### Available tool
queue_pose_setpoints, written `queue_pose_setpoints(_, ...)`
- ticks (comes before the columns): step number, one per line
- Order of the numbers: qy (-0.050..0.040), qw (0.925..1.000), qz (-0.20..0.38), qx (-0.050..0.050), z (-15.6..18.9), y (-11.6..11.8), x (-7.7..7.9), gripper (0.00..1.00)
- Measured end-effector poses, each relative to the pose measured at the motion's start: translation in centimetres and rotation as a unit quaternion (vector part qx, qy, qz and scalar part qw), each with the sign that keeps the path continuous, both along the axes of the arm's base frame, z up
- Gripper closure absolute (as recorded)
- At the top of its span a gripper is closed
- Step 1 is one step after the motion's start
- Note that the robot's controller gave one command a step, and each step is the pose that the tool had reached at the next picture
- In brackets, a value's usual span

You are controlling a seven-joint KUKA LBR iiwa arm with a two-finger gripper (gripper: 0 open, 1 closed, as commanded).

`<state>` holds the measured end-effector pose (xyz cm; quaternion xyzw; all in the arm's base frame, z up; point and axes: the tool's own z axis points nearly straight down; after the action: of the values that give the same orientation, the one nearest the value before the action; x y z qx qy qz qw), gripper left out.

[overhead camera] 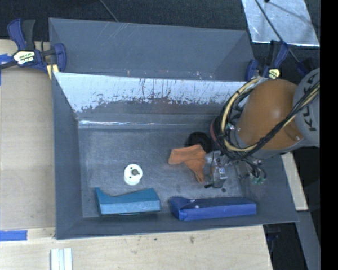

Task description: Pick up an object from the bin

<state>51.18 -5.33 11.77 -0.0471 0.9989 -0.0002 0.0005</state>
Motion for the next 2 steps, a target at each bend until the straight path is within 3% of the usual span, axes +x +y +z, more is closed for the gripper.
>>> queue_pose_setpoints(1,0.0,0.9992,0.04,0.0,0.9,-0.3,-0.8,1.0)
queue_pose_setpoints(2,-0.0014,1.0,0.004,0.0,6.2,-0.6,-0.7,0.0)
